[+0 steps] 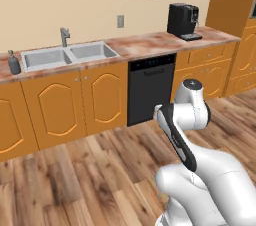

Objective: Restock the sink supplies by placing the sponge and soap dispenser on the counter and next to the sink. Make sure the soap dispenser is upright.

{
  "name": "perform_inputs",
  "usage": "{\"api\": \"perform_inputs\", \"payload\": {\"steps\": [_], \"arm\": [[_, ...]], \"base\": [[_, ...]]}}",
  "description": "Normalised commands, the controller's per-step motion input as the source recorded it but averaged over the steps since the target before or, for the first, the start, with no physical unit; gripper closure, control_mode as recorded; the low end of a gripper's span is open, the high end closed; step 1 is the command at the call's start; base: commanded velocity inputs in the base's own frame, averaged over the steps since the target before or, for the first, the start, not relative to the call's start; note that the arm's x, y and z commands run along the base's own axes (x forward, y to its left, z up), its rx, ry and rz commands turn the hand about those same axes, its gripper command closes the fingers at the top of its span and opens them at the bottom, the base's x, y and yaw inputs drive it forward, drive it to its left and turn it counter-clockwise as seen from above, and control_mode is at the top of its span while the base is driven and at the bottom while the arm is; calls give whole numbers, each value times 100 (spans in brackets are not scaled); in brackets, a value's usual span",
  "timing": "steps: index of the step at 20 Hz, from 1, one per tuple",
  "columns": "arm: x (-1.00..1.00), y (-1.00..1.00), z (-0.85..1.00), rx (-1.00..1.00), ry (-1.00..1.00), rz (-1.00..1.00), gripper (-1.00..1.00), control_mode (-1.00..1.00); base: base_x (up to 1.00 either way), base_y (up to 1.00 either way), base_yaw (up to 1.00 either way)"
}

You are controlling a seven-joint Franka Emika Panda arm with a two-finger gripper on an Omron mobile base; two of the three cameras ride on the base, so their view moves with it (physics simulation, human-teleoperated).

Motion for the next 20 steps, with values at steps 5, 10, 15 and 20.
{"api": "perform_inputs", "payload": {"steps": [5, 10, 15, 20], "arm": [[0, 0, 0, 0, 0, 0, 100, 100], [0, 0, 0, 0, 0, 0, 100, 100], [0, 0, 0, 0, 0, 0, 100, 100], [0, 0, 0, 0, 0, 0, 100, 100]], "base": [[100, -33, 16], [100, -37, 16], [100, -40, 16], [99, -44, 16]]}}
